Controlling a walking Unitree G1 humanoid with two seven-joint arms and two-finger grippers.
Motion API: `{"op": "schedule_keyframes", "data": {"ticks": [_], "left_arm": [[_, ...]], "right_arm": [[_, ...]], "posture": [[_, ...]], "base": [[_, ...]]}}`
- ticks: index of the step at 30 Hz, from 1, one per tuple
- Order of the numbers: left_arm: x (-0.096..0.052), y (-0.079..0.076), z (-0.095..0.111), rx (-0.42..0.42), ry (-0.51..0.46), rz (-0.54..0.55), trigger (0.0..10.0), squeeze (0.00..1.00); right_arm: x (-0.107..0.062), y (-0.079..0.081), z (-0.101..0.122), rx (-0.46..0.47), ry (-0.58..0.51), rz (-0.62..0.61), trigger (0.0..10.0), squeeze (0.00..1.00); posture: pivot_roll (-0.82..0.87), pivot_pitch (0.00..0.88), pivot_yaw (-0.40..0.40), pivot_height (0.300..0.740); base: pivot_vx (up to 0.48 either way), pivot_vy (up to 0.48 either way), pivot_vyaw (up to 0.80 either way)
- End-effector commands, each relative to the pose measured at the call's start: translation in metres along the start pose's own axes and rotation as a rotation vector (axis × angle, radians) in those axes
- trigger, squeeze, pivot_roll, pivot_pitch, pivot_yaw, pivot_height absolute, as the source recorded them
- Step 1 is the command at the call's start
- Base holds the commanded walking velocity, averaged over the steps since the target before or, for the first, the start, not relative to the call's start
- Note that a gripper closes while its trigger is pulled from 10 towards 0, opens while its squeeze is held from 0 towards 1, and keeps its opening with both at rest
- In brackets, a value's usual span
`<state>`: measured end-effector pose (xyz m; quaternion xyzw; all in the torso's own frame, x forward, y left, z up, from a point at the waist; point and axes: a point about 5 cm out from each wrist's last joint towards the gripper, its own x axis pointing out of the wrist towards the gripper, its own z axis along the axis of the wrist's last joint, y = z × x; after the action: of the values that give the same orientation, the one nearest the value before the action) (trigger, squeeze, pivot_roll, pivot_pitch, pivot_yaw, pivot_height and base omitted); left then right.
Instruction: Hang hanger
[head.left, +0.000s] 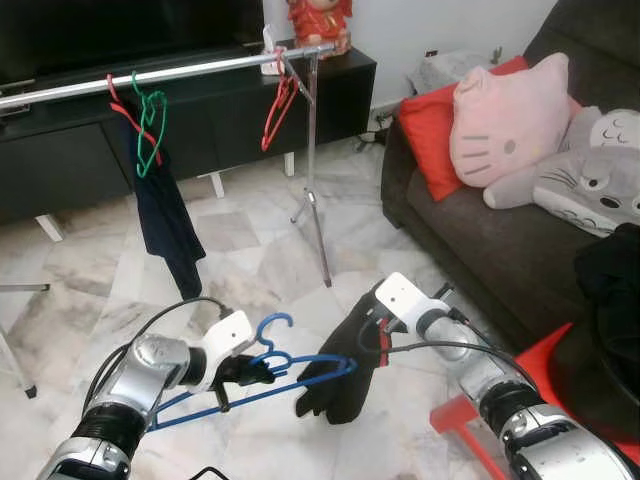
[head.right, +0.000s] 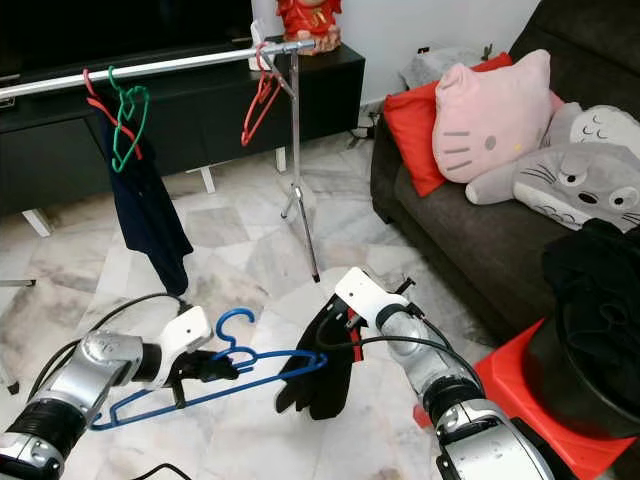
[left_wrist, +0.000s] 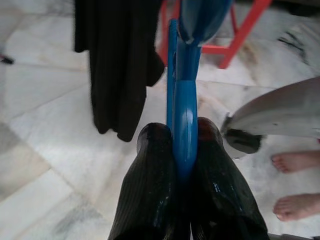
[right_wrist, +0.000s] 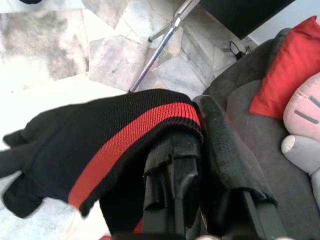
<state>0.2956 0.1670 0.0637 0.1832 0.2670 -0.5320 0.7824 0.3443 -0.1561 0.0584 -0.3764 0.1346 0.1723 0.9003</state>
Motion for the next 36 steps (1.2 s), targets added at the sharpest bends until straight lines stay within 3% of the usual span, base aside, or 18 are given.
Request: {"op": "schedule_keyframes", "data": {"ticks": [1, 13, 19, 25, 30, 36], "left_arm": [[-0.002, -0.003, 0.005, 0.012, -0.003, -0.036, 10.0, 0.0], [0.007, -0.006, 0.036, -0.051, -0.143, -0.023, 10.0, 0.0], [0.013, 0.001, 0.047, -0.048, -0.207, 0.079, 10.0, 0.0], [0.009, 0.007, 0.038, -0.031, -0.134, 0.177, 10.0, 0.0], [0.002, 0.009, 0.028, -0.027, -0.082, 0.185, 10.0, 0.0], [-0.002, 0.018, 0.032, -0.013, -0.121, 0.288, 10.0, 0.0]], "right_arm": [[0.004, -0.004, 0.009, 0.0, -0.011, -0.002, 10.0, 0.0], [0.008, 0.003, 0.018, 0.066, -0.021, 0.026, 10.0, 0.0], [0.009, 0.005, 0.022, 0.079, -0.028, 0.035, 10.0, 0.0], [0.008, 0.005, 0.019, 0.081, -0.021, 0.036, 10.0, 0.0], [0.007, 0.003, 0.015, 0.075, -0.01, 0.034, 10.0, 0.0], [0.006, 0.003, 0.012, 0.07, -0.004, 0.037, 10.0, 0.0]], "posture": [[-0.07, 0.047, -0.011, 0.74], [-0.06, 0.043, -0.01, 0.74], [-0.06, 0.042, -0.008, 0.74], [-0.06, 0.045, -0.009, 0.74], [-0.05, 0.047, -0.01, 0.74], [-0.05, 0.048, -0.012, 0.74]], "base": [[0.0, 0.0, 0.0], [0.0, 0.0, 0.0], [0.0, 0.0, 0.0], [0.0, 0.0, 0.0], [0.0, 0.0, 0.0], [0.0, 0.0, 0.0]]}}
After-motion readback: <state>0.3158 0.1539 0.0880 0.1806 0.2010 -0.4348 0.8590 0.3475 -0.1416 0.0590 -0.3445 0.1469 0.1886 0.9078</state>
